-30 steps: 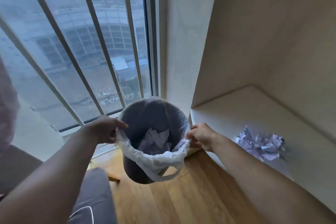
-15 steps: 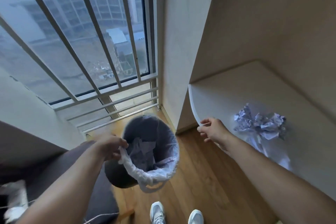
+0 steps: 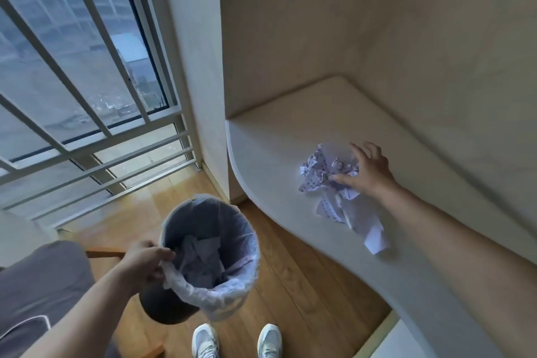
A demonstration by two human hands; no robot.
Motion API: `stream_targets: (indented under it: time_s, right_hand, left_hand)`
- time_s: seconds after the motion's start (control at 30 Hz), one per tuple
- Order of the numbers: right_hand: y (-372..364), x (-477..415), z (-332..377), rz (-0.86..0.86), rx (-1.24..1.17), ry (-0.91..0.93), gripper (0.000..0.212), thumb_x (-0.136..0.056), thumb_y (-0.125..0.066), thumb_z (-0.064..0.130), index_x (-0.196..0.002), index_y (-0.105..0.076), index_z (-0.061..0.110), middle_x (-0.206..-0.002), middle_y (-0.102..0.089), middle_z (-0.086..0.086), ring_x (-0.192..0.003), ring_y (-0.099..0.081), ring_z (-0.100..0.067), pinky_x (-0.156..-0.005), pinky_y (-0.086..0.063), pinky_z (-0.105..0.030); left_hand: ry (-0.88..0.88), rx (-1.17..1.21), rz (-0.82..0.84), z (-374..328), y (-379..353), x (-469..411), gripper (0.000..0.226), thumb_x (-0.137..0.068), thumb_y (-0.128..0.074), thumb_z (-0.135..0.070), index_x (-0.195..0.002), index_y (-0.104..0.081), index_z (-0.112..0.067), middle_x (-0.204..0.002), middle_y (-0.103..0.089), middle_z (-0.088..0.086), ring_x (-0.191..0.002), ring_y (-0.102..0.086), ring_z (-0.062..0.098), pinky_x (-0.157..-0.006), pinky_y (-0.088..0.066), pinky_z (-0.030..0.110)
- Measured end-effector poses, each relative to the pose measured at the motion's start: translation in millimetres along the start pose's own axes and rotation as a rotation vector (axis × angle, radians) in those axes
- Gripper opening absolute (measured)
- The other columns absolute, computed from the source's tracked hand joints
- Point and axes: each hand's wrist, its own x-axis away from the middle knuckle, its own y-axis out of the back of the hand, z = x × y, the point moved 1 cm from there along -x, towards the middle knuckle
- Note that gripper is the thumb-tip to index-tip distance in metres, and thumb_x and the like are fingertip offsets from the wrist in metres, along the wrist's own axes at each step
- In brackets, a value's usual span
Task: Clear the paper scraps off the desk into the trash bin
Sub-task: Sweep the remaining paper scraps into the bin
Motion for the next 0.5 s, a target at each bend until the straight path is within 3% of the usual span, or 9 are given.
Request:
stream_targets:
  time_s: [0.07,0.13,0.2,0.3,0.5]
  right_hand:
    - [-7,-15,-3,0.104,-0.010,0.000,0.110,-0.061,-0.075,0.066,-0.151,-0.018,0.037,-0.161,-0.004,-0.007,-0.147,-0.012,-0.033,-0.118,-0.023,-0.046]
    - [-18,-29,-1,0.183,-0.026,0.027,0.115,-0.059,-0.071,0.073,-0.151,-0.011,0.040,-0.163,0.001,-0.005,-0.149,-0.006,-0.030,-0.120,-0.016,-0.047]
    - [-31,-42,2,0.225,0.028,0.067,0.116,-0.054,-0.063,0.081,-0.150,-0.008,0.044,-0.163,0.002,-0.001,-0.150,-0.004,-0.027,-0.120,-0.013,-0.048]
    - [-48,-53,7,0.304,0.160,0.122,0.117,-0.046,-0.050,0.091,-0.148,-0.010,0.049,-0.163,-0.003,0.009,-0.149,-0.009,-0.025,-0.117,-0.018,-0.053]
    - [-63,-43,14,0.366,0.278,0.229,0.095,-0.058,-0.053,0.078,-0.143,-0.017,0.055,-0.160,-0.012,0.015,-0.144,-0.016,-0.032,-0.114,-0.013,-0.061]
  left_hand:
    - [-0.002,0.022,0.006,-8,-19,-2,0.029,-0.083,-0.070,-0.001,-0.104,-0.054,0.011,-0.090,-0.061,0.031,-0.072,-0.064,0.042,-0.072,-0.056,0.053]
    - [-0.014,0.049,0.008,-15,-36,-5,0.034,-0.083,-0.070,-0.001,-0.109,-0.052,0.013,-0.089,-0.059,0.032,-0.071,-0.063,0.041,-0.067,-0.056,0.050]
    - [-0.028,0.073,0.005,-21,-51,-9,0.036,-0.083,-0.069,0.000,-0.111,-0.051,0.014,-0.092,-0.059,0.036,-0.073,-0.062,0.042,-0.065,-0.056,0.052]
    - [-0.046,0.092,-0.012,-32,-69,-12,0.033,-0.084,-0.068,0.001,-0.111,-0.052,0.013,-0.105,-0.061,0.040,-0.084,-0.063,0.045,-0.078,-0.055,0.058]
    - [-0.059,0.147,0.038,-43,-87,-7,0.025,-0.083,-0.067,0.004,-0.104,-0.054,0.005,-0.100,-0.061,0.033,-0.079,-0.064,0.039,-0.078,-0.056,0.057]
